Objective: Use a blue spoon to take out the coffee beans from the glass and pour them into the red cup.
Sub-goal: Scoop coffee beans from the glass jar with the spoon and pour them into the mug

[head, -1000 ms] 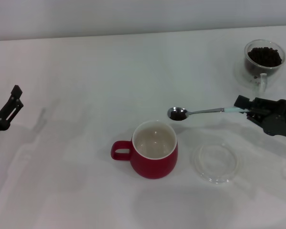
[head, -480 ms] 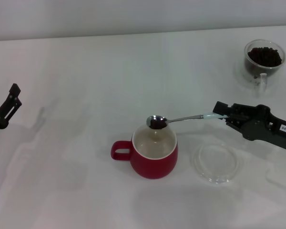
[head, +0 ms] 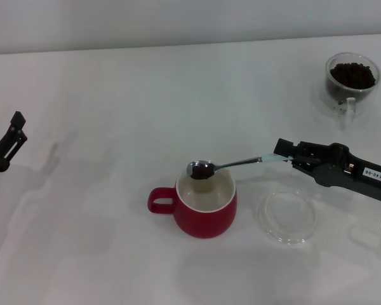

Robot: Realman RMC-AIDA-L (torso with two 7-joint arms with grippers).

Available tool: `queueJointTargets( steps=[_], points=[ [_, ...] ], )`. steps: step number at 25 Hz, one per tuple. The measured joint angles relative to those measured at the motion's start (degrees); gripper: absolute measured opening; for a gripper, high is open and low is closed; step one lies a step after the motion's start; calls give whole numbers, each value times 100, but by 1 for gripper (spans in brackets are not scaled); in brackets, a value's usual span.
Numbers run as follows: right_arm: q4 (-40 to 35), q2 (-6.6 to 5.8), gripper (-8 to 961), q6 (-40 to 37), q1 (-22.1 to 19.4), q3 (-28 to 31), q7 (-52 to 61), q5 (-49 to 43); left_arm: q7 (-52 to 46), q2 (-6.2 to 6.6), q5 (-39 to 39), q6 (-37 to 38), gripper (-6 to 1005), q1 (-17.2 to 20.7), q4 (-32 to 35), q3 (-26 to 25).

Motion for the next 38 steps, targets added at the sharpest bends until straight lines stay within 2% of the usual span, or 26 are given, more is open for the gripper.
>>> queueJointTargets(
  steps=[27, 38],
  points=[
    [-217, -44, 150, 26, 21, -5, -1267, -10, 0, 9, 18, 9, 877, 0, 9, 8],
    [-221, -51, 150, 5, -12, -34, -2346, -75, 0, 4, 20, 3, 876, 0, 9, 33]
  ],
)
